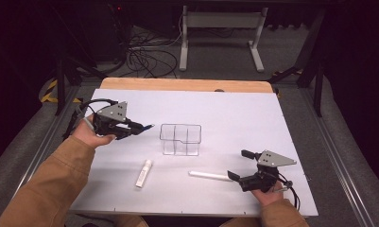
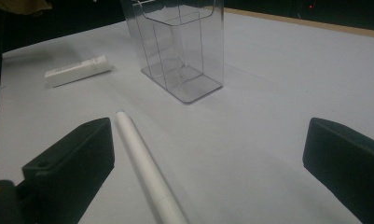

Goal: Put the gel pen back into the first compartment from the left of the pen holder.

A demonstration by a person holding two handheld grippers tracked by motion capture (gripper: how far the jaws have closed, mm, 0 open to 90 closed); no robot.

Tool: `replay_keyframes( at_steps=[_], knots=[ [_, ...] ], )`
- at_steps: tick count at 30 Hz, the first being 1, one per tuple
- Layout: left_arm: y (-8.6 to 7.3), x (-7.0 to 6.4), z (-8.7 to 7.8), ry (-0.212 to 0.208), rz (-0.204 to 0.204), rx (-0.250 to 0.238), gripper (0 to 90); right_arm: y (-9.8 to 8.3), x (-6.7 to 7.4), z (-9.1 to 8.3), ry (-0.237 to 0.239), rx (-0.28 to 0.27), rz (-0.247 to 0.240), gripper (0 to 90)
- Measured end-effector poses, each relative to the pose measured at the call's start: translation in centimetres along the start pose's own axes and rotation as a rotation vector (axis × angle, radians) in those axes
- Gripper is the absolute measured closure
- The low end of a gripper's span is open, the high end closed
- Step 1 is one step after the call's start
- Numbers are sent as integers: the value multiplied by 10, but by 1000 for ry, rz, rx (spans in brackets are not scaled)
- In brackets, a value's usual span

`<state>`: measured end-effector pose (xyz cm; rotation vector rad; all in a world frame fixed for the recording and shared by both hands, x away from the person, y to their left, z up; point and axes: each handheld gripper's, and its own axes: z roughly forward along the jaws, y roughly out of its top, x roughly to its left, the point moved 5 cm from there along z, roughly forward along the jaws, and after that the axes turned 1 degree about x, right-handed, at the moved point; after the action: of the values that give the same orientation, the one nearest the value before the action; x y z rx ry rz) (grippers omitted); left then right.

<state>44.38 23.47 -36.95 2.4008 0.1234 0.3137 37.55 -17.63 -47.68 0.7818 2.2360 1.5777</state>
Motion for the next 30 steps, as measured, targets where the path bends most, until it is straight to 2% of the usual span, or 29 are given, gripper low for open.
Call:
replay_keyframes(
  at_steps=[6, 11, 16, 19, 30],
  knots=[
    [10, 0, -5, -1, -45, -91, 791, 0, 0, 0, 0, 1, 0, 26],
    [15, 0, -6, 21, -75, -123, 791, 0, 0, 0, 2, 1, 1, 26],
    [18, 0, -6, 51, -79, -119, 791, 0, 0, 0, 2, 2, 3, 26],
    [22, -1, -8, 60, -94, -143, 791, 0, 0, 0, 2, 2, 3, 26],
    [47, -3, -12, 92, -165, -290, 791, 0, 0, 0, 2, 2, 2, 26]
  ],
)
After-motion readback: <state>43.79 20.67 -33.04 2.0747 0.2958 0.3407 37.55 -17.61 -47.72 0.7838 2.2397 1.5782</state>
